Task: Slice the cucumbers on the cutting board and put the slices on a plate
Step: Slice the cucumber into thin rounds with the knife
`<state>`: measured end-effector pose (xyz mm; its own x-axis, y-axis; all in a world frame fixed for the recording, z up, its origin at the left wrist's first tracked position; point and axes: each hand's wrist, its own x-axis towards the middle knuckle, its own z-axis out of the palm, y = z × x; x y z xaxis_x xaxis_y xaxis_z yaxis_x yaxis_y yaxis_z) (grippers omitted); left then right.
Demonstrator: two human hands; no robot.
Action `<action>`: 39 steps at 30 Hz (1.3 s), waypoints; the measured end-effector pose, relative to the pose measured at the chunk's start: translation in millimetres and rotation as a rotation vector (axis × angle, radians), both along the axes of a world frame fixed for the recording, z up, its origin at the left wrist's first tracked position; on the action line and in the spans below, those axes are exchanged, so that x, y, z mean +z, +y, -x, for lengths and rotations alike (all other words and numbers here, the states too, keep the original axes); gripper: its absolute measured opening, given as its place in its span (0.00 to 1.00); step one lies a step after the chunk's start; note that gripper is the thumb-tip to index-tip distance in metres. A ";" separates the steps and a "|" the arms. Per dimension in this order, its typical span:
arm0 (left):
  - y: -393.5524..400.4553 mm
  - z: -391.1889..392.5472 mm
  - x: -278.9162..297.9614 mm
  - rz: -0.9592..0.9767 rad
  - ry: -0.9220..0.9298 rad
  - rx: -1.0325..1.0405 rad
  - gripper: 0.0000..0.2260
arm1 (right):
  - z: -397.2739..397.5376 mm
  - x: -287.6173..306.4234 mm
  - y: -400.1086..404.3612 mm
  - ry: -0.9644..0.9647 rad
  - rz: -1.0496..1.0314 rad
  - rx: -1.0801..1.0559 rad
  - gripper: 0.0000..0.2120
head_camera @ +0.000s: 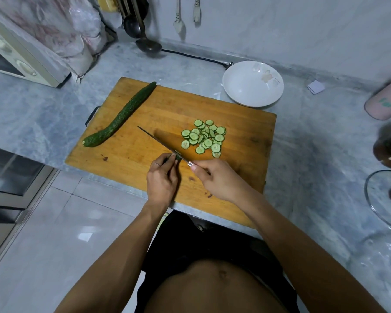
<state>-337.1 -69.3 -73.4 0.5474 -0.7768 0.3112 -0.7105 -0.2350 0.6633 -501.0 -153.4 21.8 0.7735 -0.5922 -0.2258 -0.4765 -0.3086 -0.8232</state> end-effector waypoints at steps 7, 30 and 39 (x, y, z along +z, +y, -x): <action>1.6 2.5 -1.8 0.010 0.069 0.057 0.12 | 1.7 2.7 -2.6 0.001 -0.029 0.000 0.13; -0.7 3.7 -1.9 0.038 0.071 0.080 0.08 | 20.0 19.6 2.5 -0.071 0.032 0.055 0.19; -0.4 2.1 -4.4 0.033 0.066 0.060 0.09 | 14.8 20.3 -4.1 -0.042 -0.055 0.082 0.20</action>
